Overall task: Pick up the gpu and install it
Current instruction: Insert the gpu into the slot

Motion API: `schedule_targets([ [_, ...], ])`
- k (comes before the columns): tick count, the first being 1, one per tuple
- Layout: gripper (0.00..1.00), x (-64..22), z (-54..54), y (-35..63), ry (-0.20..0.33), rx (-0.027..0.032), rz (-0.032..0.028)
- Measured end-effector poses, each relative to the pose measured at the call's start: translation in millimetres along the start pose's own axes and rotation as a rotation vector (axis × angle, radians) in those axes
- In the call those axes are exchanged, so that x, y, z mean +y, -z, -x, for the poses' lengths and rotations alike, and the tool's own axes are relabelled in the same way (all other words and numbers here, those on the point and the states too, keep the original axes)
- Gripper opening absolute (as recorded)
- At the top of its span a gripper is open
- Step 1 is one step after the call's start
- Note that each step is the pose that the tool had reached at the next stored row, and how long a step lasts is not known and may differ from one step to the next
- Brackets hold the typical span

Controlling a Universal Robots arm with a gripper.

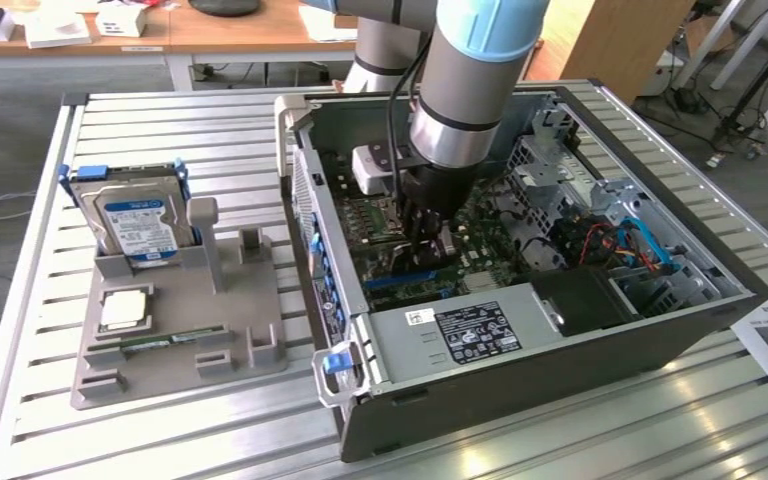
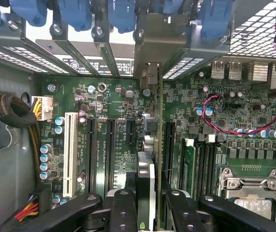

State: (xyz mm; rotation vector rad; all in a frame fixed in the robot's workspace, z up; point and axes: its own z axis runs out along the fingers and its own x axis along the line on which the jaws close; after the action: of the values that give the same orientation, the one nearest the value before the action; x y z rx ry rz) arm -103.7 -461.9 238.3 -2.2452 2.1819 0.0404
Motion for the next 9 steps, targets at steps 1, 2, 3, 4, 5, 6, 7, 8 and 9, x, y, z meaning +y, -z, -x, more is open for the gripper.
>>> schedule_targets([
  [1, 0.28, 0.0, 0.0, 0.0, 0.000, 0.0001, 0.0001],
  [2, 0.28, 0.0, -0.1, -0.1, 0.000, 0.0002, 0.0001],
  [3, 0.28, 0.0, -0.1, -0.2, 0.000, 0.0002, 0.0001],
  [4, 0.28, 0.0, -0.1, -0.4, 0.000, 0.0002, 0.0001],
  [5, 0.28, 0.0, 0.0, -0.6, 0.000, 0.0001, 0.0000],
  [6, 0.28, 0.0, 0.0, -0.7, 0.000, 0.0001, 0.0001],
  [7, 0.28, 0.0, -0.1, -0.8, 0.000, 0.0001, 0.0001],
  [8, 0.28, 0.0, -0.1, -0.8, 0.000, 0.0002, 0.0001],
  [9, 0.28, 0.0, -0.1, -0.8, 0.000, 0.0001, 0.0001],
])
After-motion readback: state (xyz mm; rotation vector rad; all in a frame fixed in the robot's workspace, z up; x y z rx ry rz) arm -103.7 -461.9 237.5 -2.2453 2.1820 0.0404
